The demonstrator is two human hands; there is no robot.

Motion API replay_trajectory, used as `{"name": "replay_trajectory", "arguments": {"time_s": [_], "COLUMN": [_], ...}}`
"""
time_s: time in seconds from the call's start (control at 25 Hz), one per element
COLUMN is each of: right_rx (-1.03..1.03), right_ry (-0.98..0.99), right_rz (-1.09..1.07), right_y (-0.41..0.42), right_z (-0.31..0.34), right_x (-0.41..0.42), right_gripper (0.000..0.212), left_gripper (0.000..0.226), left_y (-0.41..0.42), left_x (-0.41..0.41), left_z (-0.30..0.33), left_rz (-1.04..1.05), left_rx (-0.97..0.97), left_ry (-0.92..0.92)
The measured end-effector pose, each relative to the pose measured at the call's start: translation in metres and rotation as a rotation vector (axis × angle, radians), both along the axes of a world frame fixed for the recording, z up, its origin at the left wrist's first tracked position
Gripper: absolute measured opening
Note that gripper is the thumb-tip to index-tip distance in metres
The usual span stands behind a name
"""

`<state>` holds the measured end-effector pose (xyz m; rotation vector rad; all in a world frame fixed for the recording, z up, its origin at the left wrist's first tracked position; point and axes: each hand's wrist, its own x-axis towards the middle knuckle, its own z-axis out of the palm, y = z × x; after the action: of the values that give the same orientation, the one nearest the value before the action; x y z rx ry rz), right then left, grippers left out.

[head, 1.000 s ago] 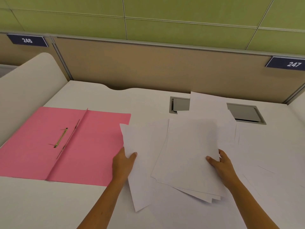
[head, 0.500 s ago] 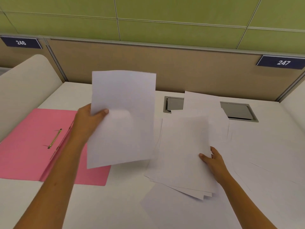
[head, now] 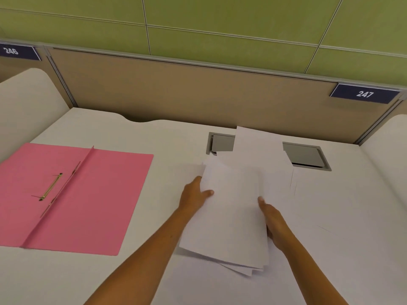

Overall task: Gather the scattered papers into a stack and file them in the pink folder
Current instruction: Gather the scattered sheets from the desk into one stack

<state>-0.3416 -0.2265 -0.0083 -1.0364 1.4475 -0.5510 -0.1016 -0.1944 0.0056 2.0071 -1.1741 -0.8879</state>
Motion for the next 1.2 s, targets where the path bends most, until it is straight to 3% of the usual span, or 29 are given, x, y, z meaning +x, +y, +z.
{"name": "replay_trajectory", "arguments": {"time_s": [0.2,0.28,0.36,0.44,0.6,0.88,1.2], "right_rx": [-0.239,-0.289,-0.307,-0.3,-0.273,-0.261,-0.295], "right_ry": [0.104,0.103,0.082,0.087,0.17,0.193,0.204], "right_rz": [0.118,0.108,0.081,0.056,-0.003,-0.037,-0.033], "right_y": [0.004,-0.001,-0.009,-0.018,-0.036,-0.04,-0.037], "right_z": [-0.007,-0.005,-0.001,-0.001,-0.007,-0.017,-0.017], "right_x": [-0.003,-0.008,-0.019,-0.034,-0.067,-0.081,-0.078], "right_gripper": [0.046,0.045,0.045,0.043,0.042,0.04,0.036], "left_gripper": [0.052,0.053,0.062,0.076,0.097,0.072,0.064], "left_y": [-0.001,-0.003,-0.004,-0.004,-0.004,-0.014,-0.027], "left_x": [-0.023,-0.016,0.0,0.015,0.019,0.003,-0.007], "left_z": [-0.021,-0.02,-0.018,-0.021,-0.031,-0.026,-0.011], "left_rz": [0.05,0.214,0.366,0.409,0.346,0.424,0.434], "left_rx": [0.011,0.029,0.183,0.303,0.366,0.375,0.354], "left_ry": [-0.078,-0.276,-0.43,-0.427,-0.411,-0.371,-0.244]}}
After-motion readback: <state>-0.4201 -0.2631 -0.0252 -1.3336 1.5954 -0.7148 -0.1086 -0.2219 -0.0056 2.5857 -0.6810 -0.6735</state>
